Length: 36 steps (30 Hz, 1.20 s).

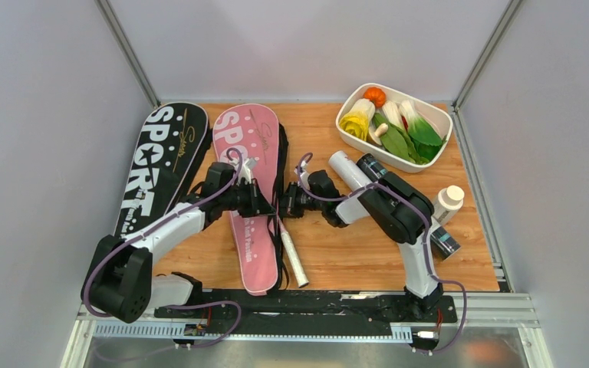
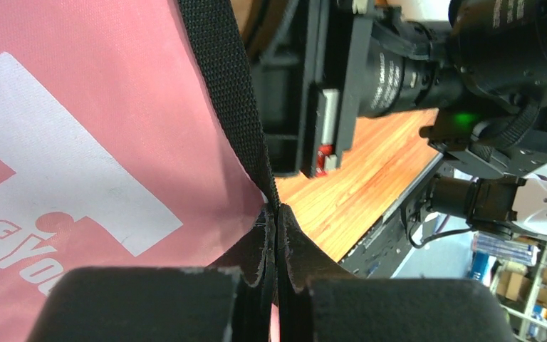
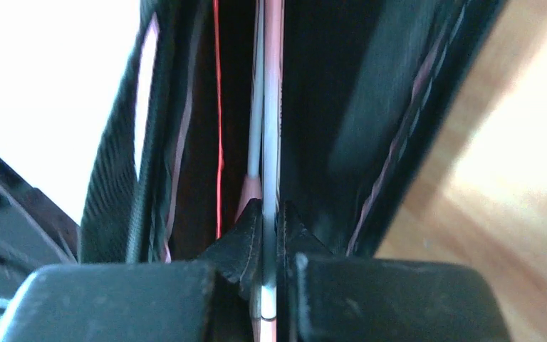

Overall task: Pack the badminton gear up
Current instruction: Place the racket in the racket bag.

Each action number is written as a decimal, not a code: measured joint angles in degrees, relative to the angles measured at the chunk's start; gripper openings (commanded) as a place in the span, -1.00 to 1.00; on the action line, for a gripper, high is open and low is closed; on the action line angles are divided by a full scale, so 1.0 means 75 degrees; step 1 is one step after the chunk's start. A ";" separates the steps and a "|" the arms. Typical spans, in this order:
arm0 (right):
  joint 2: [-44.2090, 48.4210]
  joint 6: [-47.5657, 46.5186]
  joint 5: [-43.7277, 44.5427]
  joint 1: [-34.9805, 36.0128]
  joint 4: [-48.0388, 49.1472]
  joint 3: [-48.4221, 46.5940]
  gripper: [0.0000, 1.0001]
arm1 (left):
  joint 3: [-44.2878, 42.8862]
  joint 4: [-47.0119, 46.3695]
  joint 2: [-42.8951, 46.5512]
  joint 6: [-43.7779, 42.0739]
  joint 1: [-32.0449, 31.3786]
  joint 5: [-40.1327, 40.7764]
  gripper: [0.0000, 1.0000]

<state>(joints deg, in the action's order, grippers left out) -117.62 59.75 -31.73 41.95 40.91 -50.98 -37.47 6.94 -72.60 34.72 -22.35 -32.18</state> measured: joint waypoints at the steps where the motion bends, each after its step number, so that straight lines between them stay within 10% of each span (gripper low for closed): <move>1: -0.0157 0.0111 0.0096 0.0006 0.0070 -0.0172 -1.00 | 0.0070 -0.0090 0.0003 0.0082 0.0000 -0.0029 -1.00; 17: -0.0119 -0.0519 0.2439 0.0478 -0.1434 -0.1274 0.58 | 0.0586 -0.0592 0.0187 0.0702 0.0047 0.0393 -1.00; 28: 0.0606 -0.1979 0.4138 0.0901 -0.3867 -0.1746 0.06 | 0.0539 -0.0073 0.0303 0.0615 0.0012 0.0775 -1.00; 36: 0.1518 -0.2594 0.2824 0.0909 -0.4199 -0.0868 0.27 | 0.0539 0.0143 0.0312 0.0560 0.0006 0.0970 -1.00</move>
<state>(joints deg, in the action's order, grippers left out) -106.24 40.29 -10.55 48.77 9.41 -57.49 -33.43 8.01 -70.26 38.92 -22.31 -24.91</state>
